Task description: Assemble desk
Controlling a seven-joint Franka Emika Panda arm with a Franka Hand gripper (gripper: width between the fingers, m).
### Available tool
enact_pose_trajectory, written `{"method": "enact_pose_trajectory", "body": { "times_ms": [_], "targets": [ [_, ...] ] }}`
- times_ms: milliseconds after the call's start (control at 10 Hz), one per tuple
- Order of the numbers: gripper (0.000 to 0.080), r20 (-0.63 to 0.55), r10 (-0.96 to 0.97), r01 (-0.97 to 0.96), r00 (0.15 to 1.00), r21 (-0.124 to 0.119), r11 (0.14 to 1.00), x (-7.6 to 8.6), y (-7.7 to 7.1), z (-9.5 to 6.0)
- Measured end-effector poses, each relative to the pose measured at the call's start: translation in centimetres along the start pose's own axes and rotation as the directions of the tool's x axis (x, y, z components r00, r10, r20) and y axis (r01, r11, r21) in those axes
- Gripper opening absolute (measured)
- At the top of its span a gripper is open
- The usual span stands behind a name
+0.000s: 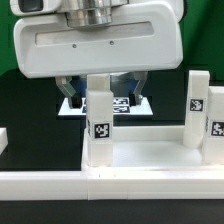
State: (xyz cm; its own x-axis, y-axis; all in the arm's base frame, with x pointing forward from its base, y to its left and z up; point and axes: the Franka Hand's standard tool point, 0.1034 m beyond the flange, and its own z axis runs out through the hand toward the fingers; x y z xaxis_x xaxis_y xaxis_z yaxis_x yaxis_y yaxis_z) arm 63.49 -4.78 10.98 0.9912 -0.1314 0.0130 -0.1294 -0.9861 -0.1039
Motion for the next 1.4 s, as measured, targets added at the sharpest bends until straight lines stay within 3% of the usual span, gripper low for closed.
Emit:
{"method": "enact_pose_trajectory", "body": {
  "times_ms": [200, 300, 400, 500, 600, 800, 1000, 1100, 1300, 1400],
  "targets": [
    [0.0649, -0.010, -0.008, 0.008, 1.000, -0.004, 1.000, 0.02, 0.41, 0.00],
    [0.0558, -0.009, 0.010, -0.010, 1.000, -0.004, 1.000, 0.00, 0.39, 0.04],
    [0.0558, -0.009, 0.032, -0.032, 0.999, -0.003, 0.999, 0.00, 0.39, 0.05],
    [0.0357, -0.009, 0.095, -0.095, 0.995, -0.004, 0.995, -0.01, 0.42, 0.08],
    [0.0297, -0.009, 0.153, -0.153, 0.988, -0.006, 0.988, -0.03, 0.79, 0.10],
    [0.0296, -0.022, 0.333, -0.333, 0.943, -0.001, 0.943, 0.12, 0.78, 0.09],
    [0.0296, -0.010, 0.651, -0.651, 0.759, 0.004, 0.759, -0.08, 0.35, -0.01],
    [0.0295, 0.025, 0.799, -0.799, 0.601, 0.011, 0.601, -0.01, 0.17, -0.18],
    [0.0295, 0.081, 0.953, -0.956, 0.292, 0.034, 0.290, 0.24, 0.14, -0.19],
    [0.0295, 0.090, 0.971, -0.975, 0.221, 0.034, 0.219, 0.26, 0.29, -0.14]
  ]
}}
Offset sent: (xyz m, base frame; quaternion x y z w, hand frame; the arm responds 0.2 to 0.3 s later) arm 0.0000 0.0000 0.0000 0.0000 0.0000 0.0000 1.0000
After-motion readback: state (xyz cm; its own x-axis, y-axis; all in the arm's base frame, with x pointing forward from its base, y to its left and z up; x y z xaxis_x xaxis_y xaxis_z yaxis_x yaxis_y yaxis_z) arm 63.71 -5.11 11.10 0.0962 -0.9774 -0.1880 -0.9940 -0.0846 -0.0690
